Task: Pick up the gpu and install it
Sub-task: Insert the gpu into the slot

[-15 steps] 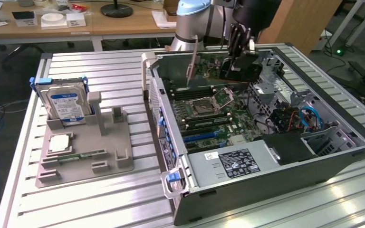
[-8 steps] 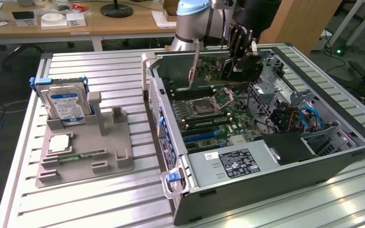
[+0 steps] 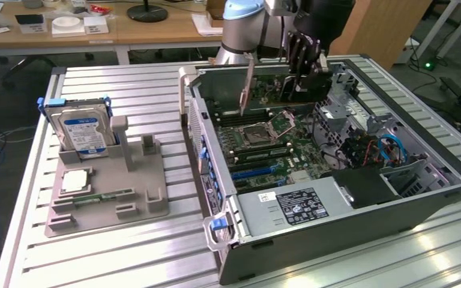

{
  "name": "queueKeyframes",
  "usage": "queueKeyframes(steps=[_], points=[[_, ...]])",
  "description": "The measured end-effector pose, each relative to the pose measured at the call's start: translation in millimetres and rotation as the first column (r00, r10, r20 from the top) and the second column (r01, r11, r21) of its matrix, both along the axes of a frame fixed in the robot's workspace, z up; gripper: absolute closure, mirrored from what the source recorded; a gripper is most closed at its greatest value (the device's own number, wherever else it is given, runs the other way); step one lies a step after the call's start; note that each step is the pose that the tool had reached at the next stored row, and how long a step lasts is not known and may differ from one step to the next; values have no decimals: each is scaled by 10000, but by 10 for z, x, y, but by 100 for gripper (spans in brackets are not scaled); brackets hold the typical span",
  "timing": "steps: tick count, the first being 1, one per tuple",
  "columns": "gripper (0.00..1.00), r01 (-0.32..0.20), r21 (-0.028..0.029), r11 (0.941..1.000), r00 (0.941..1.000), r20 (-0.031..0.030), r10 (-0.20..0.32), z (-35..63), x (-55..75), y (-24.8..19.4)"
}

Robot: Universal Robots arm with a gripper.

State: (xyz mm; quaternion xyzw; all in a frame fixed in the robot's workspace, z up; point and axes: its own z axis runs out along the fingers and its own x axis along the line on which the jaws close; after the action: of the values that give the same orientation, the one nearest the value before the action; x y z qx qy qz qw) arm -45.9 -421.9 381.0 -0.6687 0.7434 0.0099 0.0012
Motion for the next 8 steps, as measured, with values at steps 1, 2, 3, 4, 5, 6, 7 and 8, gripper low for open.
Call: queueKeyframes(steps=[1, 2, 3, 4, 5, 6, 7, 8], points=[[72, -130, -3, 9999, 9999, 0, 130, -5, 0, 0], [72, -301, -4, 9995, 9995, 1, 301, -11, 0, 0], [72, -480, -3, 9988, 9988, 1, 480, -17, 0, 0], [72, -659, -3, 9978, 9978, 0, 659, -22, -1, 0], [72, -832, -4, 9965, 9965, 0, 832, -25, -1, 0], [72, -933, -5, 9956, 9956, -1, 933, -27, -1, 0], [72, -969, -5, 9953, 9953, -1, 969, -29, -1, 0], [72, -970, -3, 9953, 9953, 1, 970, -32, 0, 0]])
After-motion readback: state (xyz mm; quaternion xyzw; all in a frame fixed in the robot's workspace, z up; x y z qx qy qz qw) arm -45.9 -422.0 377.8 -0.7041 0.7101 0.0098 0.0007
